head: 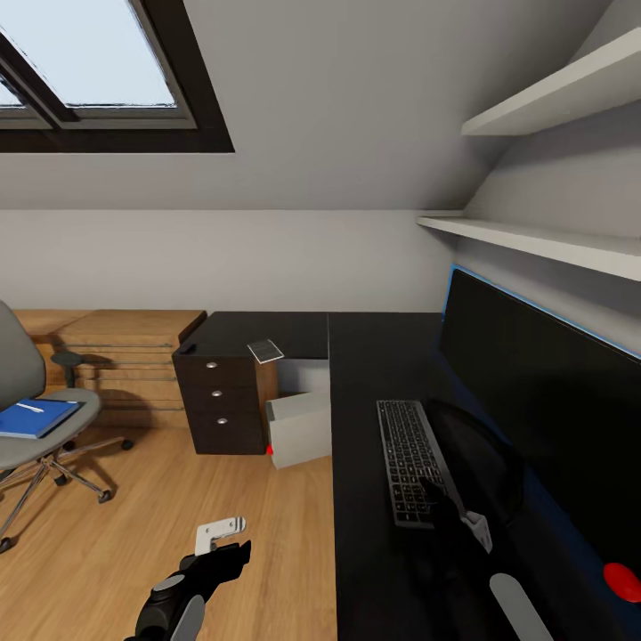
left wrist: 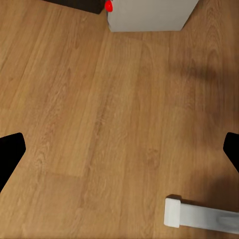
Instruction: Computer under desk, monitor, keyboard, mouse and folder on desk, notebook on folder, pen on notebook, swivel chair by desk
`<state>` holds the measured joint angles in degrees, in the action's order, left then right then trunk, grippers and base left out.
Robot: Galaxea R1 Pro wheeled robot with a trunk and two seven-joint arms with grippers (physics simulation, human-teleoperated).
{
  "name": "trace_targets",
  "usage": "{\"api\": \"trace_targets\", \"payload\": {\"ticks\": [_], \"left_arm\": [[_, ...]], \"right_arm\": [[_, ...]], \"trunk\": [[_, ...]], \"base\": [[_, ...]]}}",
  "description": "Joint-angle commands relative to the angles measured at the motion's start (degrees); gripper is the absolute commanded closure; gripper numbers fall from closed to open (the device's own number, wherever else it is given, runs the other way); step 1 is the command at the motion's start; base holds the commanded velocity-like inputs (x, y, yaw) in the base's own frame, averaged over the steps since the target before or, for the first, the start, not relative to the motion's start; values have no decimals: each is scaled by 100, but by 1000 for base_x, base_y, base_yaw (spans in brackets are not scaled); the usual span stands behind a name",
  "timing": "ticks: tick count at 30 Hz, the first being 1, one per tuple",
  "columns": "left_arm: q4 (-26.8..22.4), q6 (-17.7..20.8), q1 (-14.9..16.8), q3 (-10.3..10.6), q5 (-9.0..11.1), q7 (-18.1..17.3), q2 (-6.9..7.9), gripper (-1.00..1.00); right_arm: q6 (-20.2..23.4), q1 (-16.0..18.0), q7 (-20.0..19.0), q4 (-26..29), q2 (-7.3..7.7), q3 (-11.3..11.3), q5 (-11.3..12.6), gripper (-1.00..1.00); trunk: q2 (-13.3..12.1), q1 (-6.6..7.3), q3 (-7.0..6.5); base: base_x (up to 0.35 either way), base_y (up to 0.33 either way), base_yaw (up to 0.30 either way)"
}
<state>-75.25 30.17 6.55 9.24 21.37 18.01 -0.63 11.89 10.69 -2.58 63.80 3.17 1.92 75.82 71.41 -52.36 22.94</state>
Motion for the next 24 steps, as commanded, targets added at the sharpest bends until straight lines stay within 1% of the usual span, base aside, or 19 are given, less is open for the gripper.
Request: {"api": "trace_targets", "payload": {"ticks": [1, 11, 21, 24], "left_arm": [[-7, 15, 4, 8, 60, 54, 1, -100], [-7, 11, 4, 8, 62, 54, 1, -100], [-7, 7, 4, 8, 60, 53, 1, -100], [-7, 1, 4, 10, 60, 59, 1, -100]], "right_arm": [[31, 3, -13, 1, -1, 10, 38, -100], [32, 3, -14, 0, -1, 10, 38, -100], [32, 3, -14, 0, 3, 10, 36, -100], [33, 3, -14, 0, 6, 10, 38, -100]], "trunk": [[4, 0, 7], [4, 0, 7], [4, 0, 7], [4, 0, 7]], "base": [[0, 0, 0], [0, -3, 0], [0, -37, 0], [0, -145, 0]]}}
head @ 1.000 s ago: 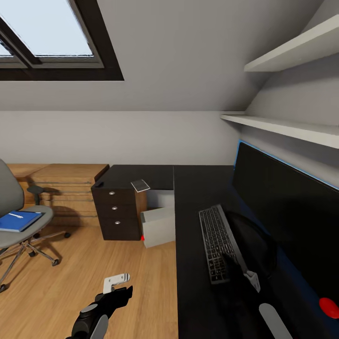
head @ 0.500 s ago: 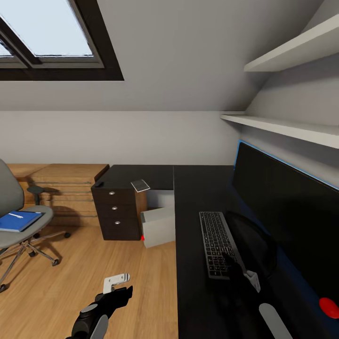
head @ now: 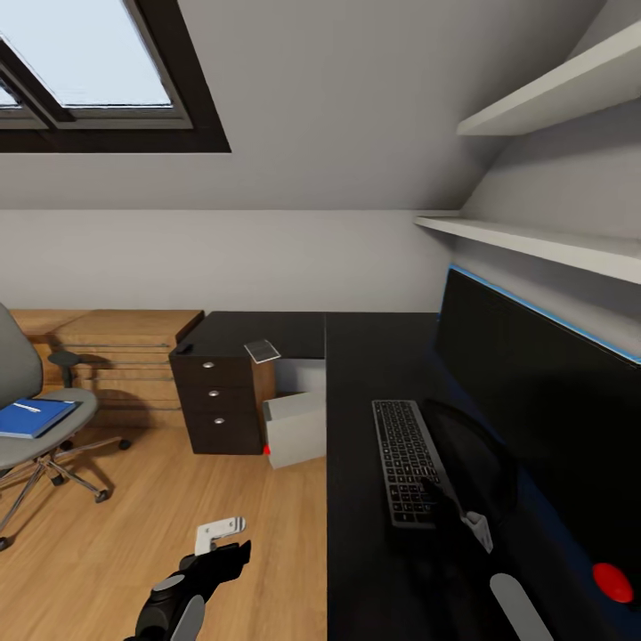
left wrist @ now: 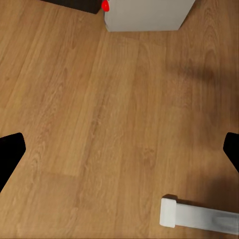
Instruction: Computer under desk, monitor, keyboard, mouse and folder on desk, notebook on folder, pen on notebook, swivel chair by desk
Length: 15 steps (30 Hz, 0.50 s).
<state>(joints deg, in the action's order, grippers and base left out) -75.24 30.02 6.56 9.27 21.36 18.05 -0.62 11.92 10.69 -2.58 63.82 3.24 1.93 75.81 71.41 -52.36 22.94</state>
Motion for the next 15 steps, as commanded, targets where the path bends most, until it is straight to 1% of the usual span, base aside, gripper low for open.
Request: {"api": "trace_targets", "payload": {"ticks": [1, 5, 11, 15], "left_arm": [[-8, 15, 4, 6, 61, 56, 1, -100], [-8, 14, 4, 5, 61, 51, 1, -100], [-8, 17, 4, 5, 61, 49, 1, -100], [-8, 21, 4, 5, 61, 46, 1, -100]], "right_arm": [[30, 3, -14, -1, 0, 9, 39, -100], [30, 3, -14, -1, 1, 9, 39, -100], [32, 3, -14, -1, 1, 9, 38, -100], [44, 3, -14, -1, 1, 9, 39, -100]], "trunk": [[4, 0, 7], [4, 0, 7], [4, 0, 7], [4, 0, 7]], "base": [[0, -172, 0], [0, -71, 0], [-10, -11, 0], [-251, -1, 0]]}}
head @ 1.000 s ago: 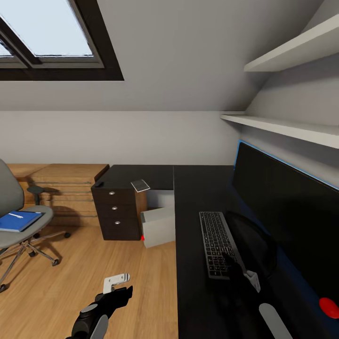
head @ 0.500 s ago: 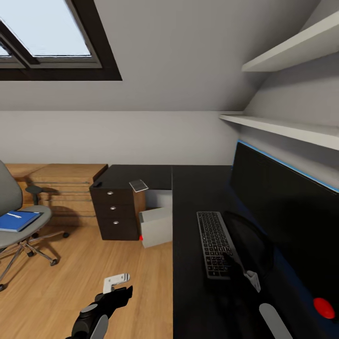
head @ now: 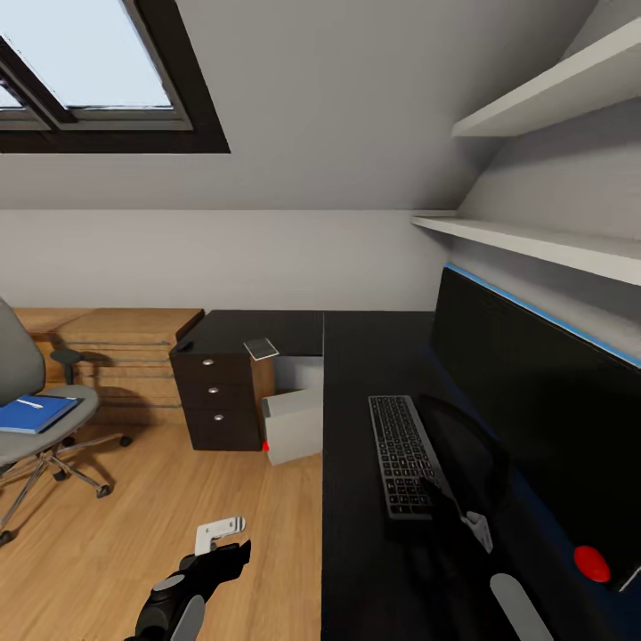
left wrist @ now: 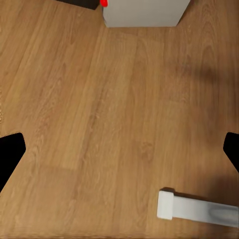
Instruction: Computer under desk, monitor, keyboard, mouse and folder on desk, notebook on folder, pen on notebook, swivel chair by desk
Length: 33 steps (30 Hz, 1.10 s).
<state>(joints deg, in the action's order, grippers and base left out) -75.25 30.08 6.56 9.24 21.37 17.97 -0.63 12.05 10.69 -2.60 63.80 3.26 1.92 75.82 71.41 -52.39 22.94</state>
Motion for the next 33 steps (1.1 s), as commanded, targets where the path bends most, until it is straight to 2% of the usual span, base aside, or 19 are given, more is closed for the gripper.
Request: {"api": "trace_targets", "payload": {"ticks": [1, 20, 25, 30, 32, 33], "left_arm": [[-7, 15, 4, 3, 67, 49, 1, -100], [1, 33, 4, -6, 85, 52, 1, -100], [279, 23, 4, -28, 86, 71, 5, -100], [533, -17, 4, -154, 70, 67, 8, -100], [782, -210, 4, -162, 59, 56, 13, -100], [988, -490, 5, -163, 55, 45, 16, -100]], "right_arm": [[33, 3, -12, 0, -1, 10, 32, -100], [24, 3, -14, 0, -1, 10, 4, -100], [2, 3, -5, -6, -12, 4, -9, -100], [-19, 3, 7, -32, -32, -22, -32, -100], [-23, 3, 82, -108, -56, -32, -40, -100], [-25, 11, 211, -154, -81, -39, -45, -100]], "trunk": [[4, 3, 7], [4, 3, 7], [4, 3, 7], [4, 3, 7], [4, 3, 7], [4, 3, 7]], "base": [[-327, 0, 0], [-333, 0, 0], [-334, 0, 0], [-334, 0, 0], [-334, 0, 0], [-334, 0, 0]]}}
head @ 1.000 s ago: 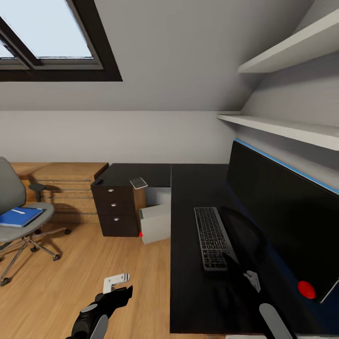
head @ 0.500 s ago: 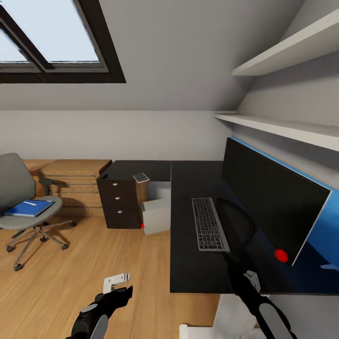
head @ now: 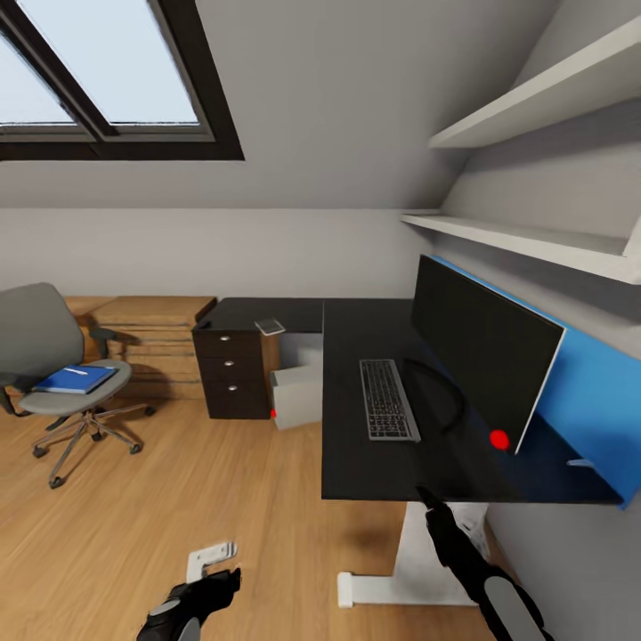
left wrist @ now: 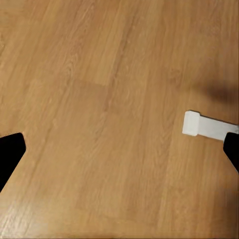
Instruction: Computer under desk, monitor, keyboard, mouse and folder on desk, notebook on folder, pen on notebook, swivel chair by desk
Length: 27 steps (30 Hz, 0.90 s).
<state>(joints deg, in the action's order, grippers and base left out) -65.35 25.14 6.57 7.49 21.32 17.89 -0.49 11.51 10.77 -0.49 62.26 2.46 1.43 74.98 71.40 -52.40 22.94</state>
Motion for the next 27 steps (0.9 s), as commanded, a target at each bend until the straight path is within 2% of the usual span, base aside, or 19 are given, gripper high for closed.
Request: {"api": "trace_targets", "payload": {"ticks": [1, 4, 6, 8, 9, 11, 12, 14, 15, 16, 17, 18, 19, 20, 21, 23, 25, 27], "left_arm": [[165, -183, 3, 18, 56, 49, 3, -100], [859, -603, 3, 27, 40, 42, 15, -100], [1086, -705, 3, 28, 37, 39, 39, -100], [1496, -944, 2, 50, 32, 34, 111, -100], [1553, -994, 2, 53, 34, 33, 119, -100], [1718, -1152, 2, 60, 36, 32, 136, -100], [1851, -1249, 2, 63, 37, 31, 143, -100], [2158, -1448, 2, 66, 34, 36, 148, -100], [2232, -1505, 2, 66, 35, 37, 147, -100], [2369, -1625, 2, 67, 36, 38, 145, -100], [2431, -1690, 2, 67, 37, 38, 141, -100], [2547, -1822, 2, 69, 39, 37, 135, -100], [2607, -1884, 2, 71, 41, 36, 132, -100], [2729, -2004, 2, 75, 43, 34, 127, -100], [2789, -2060, 2, 80, 42, 33, 125, -100], [2956, -2270, 2, 99, 40, 32, 117, -100], [3030, -2440, 2, 105, 44, 31, 116, -100], [3082, -2556, 3, 108, 45, 31, 117, -100]], "right_arm": [[29, 15, 120, -16, -20, 5, 35, -100], [-7, 33, 587, -39, -109, -1, -74, -100], [-62, 38, 737, -44, -150, -1, -161, -100], [-298, 47, 955, -108, -299, -14, -474, -100], [-357, 49, 974, -140, -332, -22, -558, -100], [-560, 50, 1011, -324, -410, -71, -877, -100], [-727, 49, 1025, -554, -440, -128, -1147, -100], [-1219, 49, 1039, -1237, -472, -269, -1832, -100], [-1384, 50, 1039, -1428, -478, -304, -2028, -100], [-1771, 49, 1037, -1799, -486, -367, -2438, -100], [-1987, 49, 1036, -1975, -489, -394, -2648, -100], [-2445, 49, 1035, -2309, -497, -442, -3076, -100], [-2672, 49, 1035, -2469, -499, -461, -3289, -100], [-3089, 50, 1034, -2801, -503, -492, -3693, -100], [-3276, 51, 1036, -2976, -504, -503, -3880, -100], [-3801, 53, 1042, -3694, -499, -517, -4485, -100], [-4002, 55, 1046, -4173, -486, -510, -4735, -100], [-4080, 54, 1046, -4419, -484, -510, -4836, -100]], "trunk": [[4, 4, 6], [4, 4, 6], [4, 4, 6], [4, 4, 6], [4, 4, 6], [4, 4, 6], [4, 4, 6], [4, 4, 6], [4, 4, 6], [4, 4, 6], [4, 4, 6], [4, 4, 6], [4, 4, 6], [4, 4, 6], [4, 4, 6], [4, 4, 6], [4, 4, 6], [4, 4, 6]], "base": [[-334, 0, 0], [-327, 0, 0], [-300, 0, 0], [-222, 0, 0], [-145, 0, 0], [-84, 0, 0], [-48, 0, 0], [-25, 0, 0], [-16, 0, 0], [-10, 0, 0], [-8, 0, 0], [-5, 0, 0], [-4, 0, 0], [-3, 0, 0], [-2, 0, 0], [-1, 0, 0], [0, 0, 0], [0, 0, 0]]}}
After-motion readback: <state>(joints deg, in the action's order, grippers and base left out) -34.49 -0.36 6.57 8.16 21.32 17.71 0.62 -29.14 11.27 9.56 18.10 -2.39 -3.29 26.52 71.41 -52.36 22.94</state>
